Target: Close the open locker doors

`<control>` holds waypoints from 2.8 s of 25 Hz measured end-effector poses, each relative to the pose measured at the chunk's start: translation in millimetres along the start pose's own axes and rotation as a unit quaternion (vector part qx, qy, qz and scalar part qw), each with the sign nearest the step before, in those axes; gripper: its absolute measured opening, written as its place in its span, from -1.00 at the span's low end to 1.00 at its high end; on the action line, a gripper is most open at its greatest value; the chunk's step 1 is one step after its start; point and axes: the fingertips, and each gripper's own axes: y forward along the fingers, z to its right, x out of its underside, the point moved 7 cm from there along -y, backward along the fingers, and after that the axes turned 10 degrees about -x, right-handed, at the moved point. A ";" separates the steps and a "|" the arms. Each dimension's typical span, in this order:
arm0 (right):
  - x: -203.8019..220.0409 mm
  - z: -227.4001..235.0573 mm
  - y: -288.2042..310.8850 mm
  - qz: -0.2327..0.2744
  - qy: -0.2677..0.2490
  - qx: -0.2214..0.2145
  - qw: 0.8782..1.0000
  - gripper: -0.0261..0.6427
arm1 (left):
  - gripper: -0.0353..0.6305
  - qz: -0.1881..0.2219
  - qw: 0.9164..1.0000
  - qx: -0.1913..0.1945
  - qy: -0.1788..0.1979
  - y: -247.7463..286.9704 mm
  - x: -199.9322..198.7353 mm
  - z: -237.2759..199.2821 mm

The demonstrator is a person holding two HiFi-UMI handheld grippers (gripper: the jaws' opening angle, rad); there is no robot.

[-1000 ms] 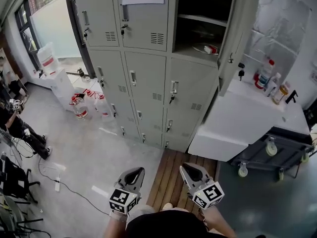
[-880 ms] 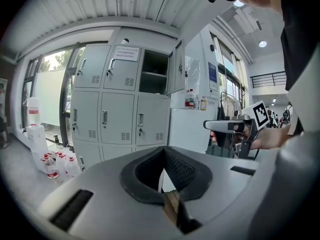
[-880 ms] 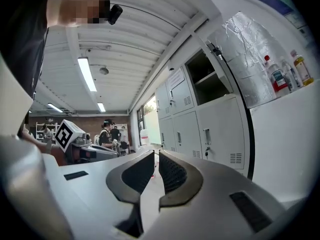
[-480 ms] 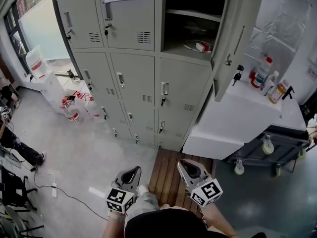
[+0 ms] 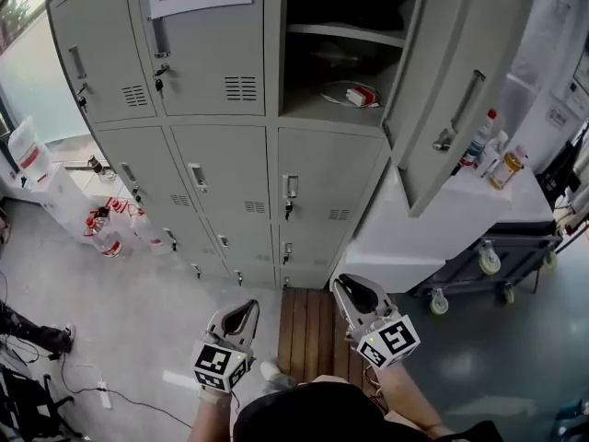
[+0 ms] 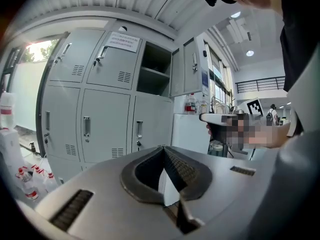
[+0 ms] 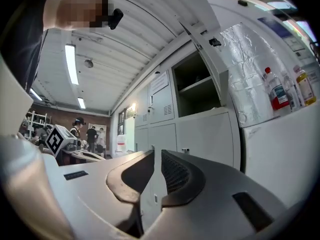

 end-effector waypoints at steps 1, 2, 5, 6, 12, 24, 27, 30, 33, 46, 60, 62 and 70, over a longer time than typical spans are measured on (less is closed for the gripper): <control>-4.9 4.8 4.8 0.004 -0.005 0.012 1.000 -0.76 | -0.84 0.003 1.000 0.010 0.006 8.4 -4.5 -6.2; -9.8 9.9 8.4 0.008 -0.009 0.025 1.000 -0.76 | -0.84 0.006 1.000 0.021 0.012 16.9 -8.9 -11.0; -24.6 26.3 11.6 0.022 -0.019 0.063 0.998 -0.75 | -0.84 0.012 0.998 0.054 0.028 41.8 -21.4 -18.2; -30.0 32.6 9.9 0.027 -0.022 0.077 0.996 -0.74 | -0.84 0.015 0.997 0.066 0.033 50.5 -25.3 -18.0; -65.5 67.4 -21.8 0.055 -0.045 0.162 0.984 -0.65 | -0.84 0.034 0.989 0.135 0.051 99.0 -48.9 3.7; -106.7 103.4 -64.1 0.069 -0.086 0.203 0.973 -0.44 | -0.84 0.055 0.974 0.207 0.068 162.8 -89.9 58.0; -115.4 107.0 -64.0 0.082 -0.096 0.186 0.974 -0.44 | -0.84 0.058 0.973 0.211 0.074 169.6 -94.2 60.4; -120.0 108.4 -58.2 0.088 -0.101 0.165 0.977 -0.45 | -0.84 0.058 0.974 0.206 0.074 175.2 -95.3 56.2; -120.5 104.6 -50.6 0.084 -0.116 0.148 0.979 -0.44 | -0.84 0.059 0.976 0.199 0.070 176.3 -97.8 52.5; -122.5 83.8 3.8 0.073 -0.126 0.099 0.984 -0.44 | -0.84 0.051 0.986 0.147 0.053 147.5 -85.2 5.4; -128.5 76.4 86.4 0.065 -0.144 0.061 0.985 -0.44 | -0.84 0.028 0.997 0.054 0.042 72.6 -52.8 -76.2; -129.0 77.8 99.4 0.071 -0.141 0.054 0.986 -0.44 | -0.84 0.027 0.998 0.035 0.038 65.2 -51.3 -88.0; -126.7 92.2 155.6 0.087 -0.135 0.001 0.987 -0.44 | -0.84 0.026 0.999 -0.039 0.015 63.1 -48.7 -126.8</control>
